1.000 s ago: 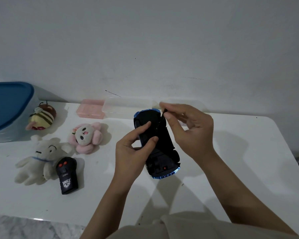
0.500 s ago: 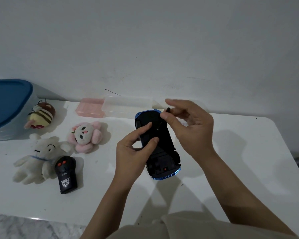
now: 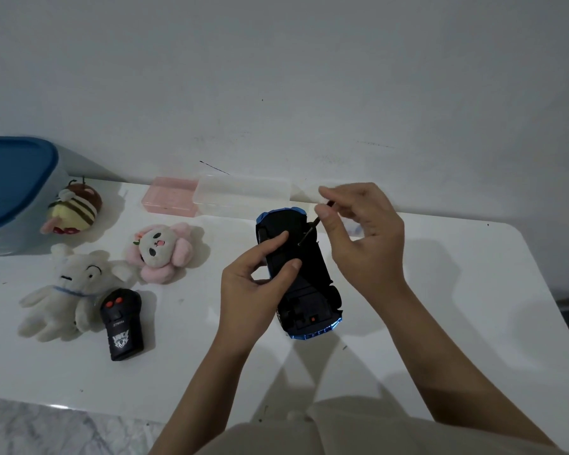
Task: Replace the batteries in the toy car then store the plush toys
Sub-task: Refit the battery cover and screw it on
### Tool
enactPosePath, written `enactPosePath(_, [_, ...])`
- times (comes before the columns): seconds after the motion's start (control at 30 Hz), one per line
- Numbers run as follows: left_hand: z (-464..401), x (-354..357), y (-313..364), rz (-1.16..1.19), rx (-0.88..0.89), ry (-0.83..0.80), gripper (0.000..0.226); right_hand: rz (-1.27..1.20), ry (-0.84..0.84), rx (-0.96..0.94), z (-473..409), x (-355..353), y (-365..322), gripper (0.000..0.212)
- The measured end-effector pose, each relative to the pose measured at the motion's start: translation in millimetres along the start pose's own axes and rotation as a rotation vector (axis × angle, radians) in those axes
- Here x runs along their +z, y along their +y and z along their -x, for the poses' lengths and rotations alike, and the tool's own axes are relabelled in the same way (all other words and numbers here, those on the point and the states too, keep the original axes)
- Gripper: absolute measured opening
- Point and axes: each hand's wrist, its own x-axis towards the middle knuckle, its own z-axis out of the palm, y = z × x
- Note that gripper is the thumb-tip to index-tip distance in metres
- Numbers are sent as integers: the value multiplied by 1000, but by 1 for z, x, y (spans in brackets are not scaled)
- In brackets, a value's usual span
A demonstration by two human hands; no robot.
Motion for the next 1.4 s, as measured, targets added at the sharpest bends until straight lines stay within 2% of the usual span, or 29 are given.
enactPosePath(0.1, [-1, -2, -2, -8, -6, 14, 38, 20, -59, -50, 2, -1, -1, 20])
enactPosePath(0.23, [-1, -1, -5, -25, -14, 7, 38, -63, 14, 74, 5, 2, -7, 24])
enactPosePath(0.4, [-1, 0, -7, -27, -20, 3, 39, -37, 18, 32, 5, 3, -2, 10])
enactPosePath(0.5, [-1, 0, -7, -22, -14, 8, 39, -48, -43, -5, 6, 2, 1, 16])
enactPosePath(0.67, [1, 1, -10, 17, -30, 30, 39, -93, -48, 51, 6, 4, -5, 24])
enactPosePath(0.8, [3, 5, -11, 26, -35, 48, 39, -40, -100, -9, 4, 2, 0, 15])
enactPosePath(0.87, [5, 4, -10, 28, -37, 55, 39, -36, -127, -18, 5, 0, -1, 18])
enactPosePath(1.03, [6, 0, -12, 29, -30, 88, 39, -92, -93, 58, 7, 4, -5, 26])
enactPosePath(1.23, [4, 1, -10, 32, -19, 86, 39, -54, -108, -23, 4, 0, -1, 16])
enactPosePath(1.4, [5, -2, -11, 32, -25, 85, 39, -109, -79, 84, 8, 1, -3, 21])
